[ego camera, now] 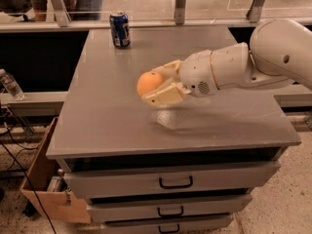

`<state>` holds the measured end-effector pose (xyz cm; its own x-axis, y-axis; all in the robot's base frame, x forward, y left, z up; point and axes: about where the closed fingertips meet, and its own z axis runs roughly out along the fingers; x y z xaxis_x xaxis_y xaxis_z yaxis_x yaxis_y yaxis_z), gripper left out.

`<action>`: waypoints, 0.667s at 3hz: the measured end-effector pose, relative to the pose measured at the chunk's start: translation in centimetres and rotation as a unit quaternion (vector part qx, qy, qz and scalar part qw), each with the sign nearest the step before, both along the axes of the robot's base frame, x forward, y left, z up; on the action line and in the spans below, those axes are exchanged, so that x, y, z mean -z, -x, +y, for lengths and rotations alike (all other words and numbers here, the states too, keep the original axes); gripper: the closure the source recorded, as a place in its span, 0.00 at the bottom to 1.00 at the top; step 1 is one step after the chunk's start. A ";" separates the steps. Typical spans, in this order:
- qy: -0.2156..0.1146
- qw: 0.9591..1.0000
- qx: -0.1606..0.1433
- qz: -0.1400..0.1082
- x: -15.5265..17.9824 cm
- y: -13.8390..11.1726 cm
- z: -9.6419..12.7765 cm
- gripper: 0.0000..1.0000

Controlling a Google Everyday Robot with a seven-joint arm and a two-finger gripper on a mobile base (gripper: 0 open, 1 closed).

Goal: Move orange near apple

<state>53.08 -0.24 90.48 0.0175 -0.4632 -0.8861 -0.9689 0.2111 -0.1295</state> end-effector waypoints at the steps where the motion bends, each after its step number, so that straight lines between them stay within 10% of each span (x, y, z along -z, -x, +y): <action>1: -0.011 1.000 0.029 -0.006 -0.2 -0.5 -2.5 1.00; 2: -0.035 0.996 0.083 -0.029 -0.8 -2.4 -7.6 1.00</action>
Offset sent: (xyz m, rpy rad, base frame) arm 0.0574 -0.1853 0.0214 0.1534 -0.1570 -0.3702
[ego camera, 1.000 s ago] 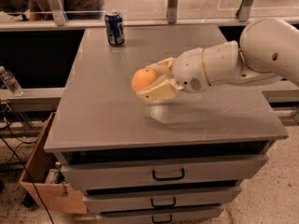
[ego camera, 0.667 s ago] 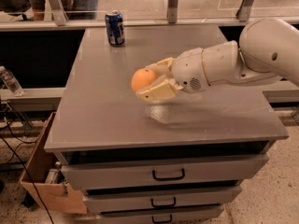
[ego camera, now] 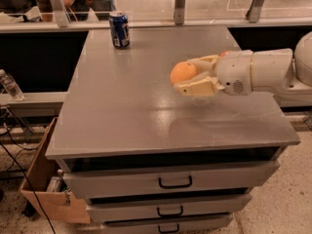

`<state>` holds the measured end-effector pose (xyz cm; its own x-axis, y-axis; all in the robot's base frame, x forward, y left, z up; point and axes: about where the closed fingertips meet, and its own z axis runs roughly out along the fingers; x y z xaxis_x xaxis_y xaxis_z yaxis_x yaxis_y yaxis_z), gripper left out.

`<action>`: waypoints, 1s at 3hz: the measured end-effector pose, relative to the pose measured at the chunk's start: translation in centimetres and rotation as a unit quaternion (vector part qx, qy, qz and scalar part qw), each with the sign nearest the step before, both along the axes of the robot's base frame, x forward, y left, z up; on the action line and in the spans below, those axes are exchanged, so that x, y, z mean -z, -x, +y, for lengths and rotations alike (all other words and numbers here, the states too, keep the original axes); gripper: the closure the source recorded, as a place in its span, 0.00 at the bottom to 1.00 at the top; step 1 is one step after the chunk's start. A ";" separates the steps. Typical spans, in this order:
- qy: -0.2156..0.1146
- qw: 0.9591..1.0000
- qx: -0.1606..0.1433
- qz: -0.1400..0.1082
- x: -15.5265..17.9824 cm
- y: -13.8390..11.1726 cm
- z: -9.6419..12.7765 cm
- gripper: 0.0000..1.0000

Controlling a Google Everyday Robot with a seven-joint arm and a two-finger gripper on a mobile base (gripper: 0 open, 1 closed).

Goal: Move orange near apple

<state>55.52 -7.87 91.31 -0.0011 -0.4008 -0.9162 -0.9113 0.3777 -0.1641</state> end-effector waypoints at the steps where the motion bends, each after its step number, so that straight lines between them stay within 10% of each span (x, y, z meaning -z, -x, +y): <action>1: -0.018 0.997 0.064 -0.028 -0.5 -2.8 -6.6 1.00; 3: -0.034 0.987 0.148 -0.042 1.4 -6.4 -15.6 1.00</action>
Offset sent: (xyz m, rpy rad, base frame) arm 0.0707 -0.1907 -0.0081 0.0771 -0.1221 -0.3700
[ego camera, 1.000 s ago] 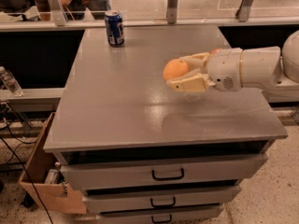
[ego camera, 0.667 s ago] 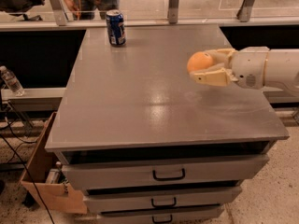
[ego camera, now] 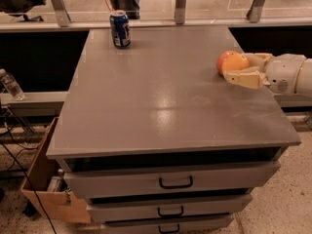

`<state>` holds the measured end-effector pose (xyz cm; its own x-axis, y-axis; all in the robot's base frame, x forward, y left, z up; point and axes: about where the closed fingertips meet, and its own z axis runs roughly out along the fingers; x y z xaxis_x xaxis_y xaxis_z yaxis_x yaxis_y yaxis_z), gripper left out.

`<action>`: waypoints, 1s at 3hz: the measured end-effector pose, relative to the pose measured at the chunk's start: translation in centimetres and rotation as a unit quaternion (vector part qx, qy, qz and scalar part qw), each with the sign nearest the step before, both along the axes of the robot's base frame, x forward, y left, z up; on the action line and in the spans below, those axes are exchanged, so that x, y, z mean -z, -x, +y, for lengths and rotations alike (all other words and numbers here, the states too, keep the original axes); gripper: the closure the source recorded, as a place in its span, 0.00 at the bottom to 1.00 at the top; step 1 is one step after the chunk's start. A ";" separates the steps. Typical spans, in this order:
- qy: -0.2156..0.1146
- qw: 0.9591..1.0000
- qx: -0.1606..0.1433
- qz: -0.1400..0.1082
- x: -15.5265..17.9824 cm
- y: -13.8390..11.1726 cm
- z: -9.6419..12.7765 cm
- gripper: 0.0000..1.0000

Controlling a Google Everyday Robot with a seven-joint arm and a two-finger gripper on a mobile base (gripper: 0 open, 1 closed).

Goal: Move orange near apple

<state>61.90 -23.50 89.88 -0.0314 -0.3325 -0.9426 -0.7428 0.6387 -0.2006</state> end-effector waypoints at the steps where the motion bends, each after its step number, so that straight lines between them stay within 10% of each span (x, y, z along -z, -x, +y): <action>1: -0.004 1.000 0.011 0.007 1.1 -0.8 -1.8 1.00; 3: -0.004 0.999 0.006 0.036 2.8 -0.7 -3.0 0.85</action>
Offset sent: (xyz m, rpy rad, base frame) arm 0.0078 -0.0433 -0.0245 0.0124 0.0581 -0.0294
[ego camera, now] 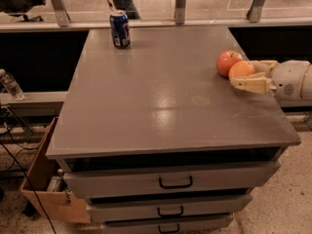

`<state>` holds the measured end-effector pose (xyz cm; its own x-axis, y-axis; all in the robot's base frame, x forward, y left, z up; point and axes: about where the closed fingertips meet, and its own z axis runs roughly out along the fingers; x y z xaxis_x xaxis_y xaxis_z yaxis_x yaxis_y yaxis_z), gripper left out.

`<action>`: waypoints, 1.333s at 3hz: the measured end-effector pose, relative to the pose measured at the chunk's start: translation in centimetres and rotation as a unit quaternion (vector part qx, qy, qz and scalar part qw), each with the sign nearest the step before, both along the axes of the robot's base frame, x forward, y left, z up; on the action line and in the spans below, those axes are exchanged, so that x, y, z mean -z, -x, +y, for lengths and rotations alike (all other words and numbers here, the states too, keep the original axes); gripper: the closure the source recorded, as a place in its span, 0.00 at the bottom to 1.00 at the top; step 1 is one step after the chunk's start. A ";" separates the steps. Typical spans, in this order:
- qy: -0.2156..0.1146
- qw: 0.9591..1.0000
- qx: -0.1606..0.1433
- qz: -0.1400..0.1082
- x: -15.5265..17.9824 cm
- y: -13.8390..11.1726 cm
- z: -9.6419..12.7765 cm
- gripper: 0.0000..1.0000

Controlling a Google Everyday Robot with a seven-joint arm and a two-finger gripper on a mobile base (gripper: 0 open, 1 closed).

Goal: Move orange near apple

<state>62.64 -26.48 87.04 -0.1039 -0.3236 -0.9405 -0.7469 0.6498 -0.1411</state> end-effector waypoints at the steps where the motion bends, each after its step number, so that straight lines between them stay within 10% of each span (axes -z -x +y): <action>1: 0.001 1.000 0.000 0.015 0.9 0.2 -0.6 0.62; 4: -0.002 0.999 0.005 0.031 2.1 0.6 -1.4 0.00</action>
Offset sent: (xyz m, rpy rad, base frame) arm -0.0090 -0.0249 -0.0176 -0.0083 0.0585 -0.0182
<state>62.04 -27.93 84.91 -0.1653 -0.3179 -0.9336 -0.7483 0.6571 -0.0912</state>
